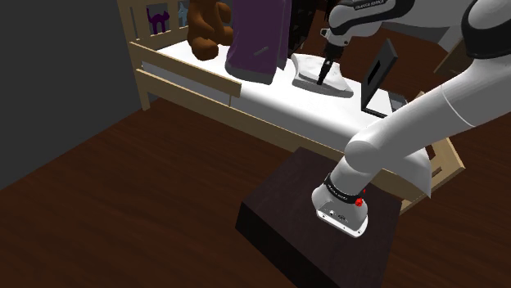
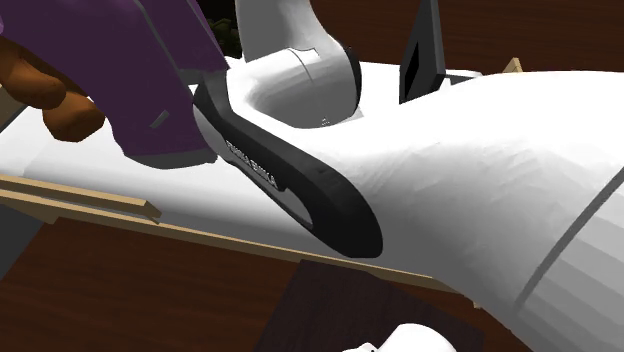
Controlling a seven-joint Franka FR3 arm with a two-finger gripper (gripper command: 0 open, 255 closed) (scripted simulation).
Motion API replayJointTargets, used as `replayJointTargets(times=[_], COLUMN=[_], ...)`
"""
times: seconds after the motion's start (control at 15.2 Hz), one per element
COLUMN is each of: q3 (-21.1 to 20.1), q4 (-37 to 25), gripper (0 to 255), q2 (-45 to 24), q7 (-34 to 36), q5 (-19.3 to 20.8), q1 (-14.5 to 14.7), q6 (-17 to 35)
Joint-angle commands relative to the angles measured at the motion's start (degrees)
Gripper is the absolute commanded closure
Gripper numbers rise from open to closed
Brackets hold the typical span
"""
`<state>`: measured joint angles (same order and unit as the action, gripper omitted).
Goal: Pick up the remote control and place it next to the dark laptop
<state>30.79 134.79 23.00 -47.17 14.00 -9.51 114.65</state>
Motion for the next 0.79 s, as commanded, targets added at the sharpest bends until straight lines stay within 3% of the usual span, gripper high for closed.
replayJointTargets(times=[0.0,0.73], q3=[-0.4,-2.0], q4=[-1.3,-8.6], gripper=[255,255], q2=[0.5,1.9], q7=[0.1,0.0], q5=[-0.1,-0.7], q1=[0.0,0.3], q6=[-1.8,-10.5])
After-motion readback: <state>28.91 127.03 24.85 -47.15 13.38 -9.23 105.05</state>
